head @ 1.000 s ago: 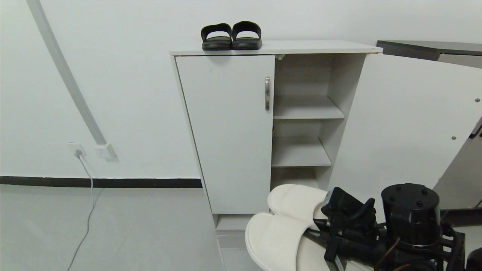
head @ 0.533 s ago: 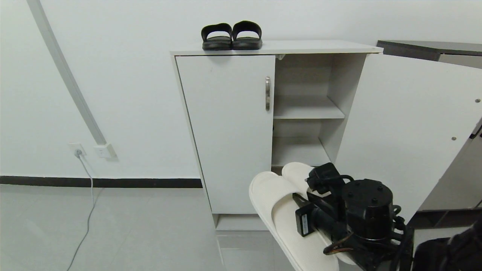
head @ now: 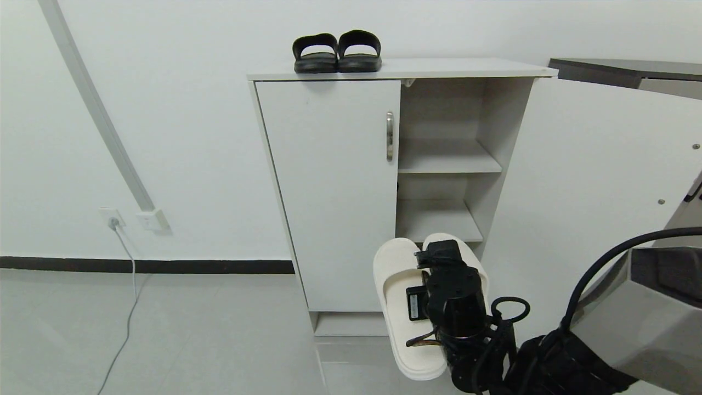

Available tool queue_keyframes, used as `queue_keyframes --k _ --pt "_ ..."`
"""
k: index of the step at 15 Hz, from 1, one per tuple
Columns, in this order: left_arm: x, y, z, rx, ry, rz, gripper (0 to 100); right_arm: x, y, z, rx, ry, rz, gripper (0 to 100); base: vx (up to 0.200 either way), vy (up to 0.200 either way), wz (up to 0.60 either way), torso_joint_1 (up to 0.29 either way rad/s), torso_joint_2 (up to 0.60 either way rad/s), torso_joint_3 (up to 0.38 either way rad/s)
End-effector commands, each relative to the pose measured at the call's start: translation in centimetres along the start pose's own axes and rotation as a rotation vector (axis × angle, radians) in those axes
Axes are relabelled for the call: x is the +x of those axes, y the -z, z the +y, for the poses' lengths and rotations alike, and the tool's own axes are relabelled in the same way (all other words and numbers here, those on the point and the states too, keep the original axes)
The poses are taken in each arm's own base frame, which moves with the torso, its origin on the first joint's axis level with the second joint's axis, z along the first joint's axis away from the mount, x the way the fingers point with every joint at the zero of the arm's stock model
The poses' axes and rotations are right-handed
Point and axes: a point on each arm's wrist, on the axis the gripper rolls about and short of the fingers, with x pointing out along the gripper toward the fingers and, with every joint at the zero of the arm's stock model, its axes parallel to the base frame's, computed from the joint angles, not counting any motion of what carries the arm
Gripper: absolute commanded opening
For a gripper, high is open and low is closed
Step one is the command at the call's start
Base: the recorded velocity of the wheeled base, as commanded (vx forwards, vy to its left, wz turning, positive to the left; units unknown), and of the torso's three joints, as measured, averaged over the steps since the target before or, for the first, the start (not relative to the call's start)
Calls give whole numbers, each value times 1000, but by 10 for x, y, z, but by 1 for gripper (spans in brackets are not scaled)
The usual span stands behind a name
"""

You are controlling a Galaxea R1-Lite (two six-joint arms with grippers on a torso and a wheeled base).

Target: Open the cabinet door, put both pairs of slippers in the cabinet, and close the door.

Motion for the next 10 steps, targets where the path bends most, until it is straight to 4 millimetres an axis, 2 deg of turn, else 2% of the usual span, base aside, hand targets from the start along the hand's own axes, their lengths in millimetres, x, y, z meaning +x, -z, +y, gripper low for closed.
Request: queue_keyframes --k 1,7,10 --pt "0 0 0 2 -1 3 0 11 9 2 -9 24 11 0 0 0 0 0 0 0" --pt "0 0 0 -1 -1 3 0 18 12 -4 -12 51 19 0 0 -200 0 2 -1 2" --pt "0 0 0 -4 -1 3 0 20 13 -6 -14 58 22 0 0 0 0 0 0 0"
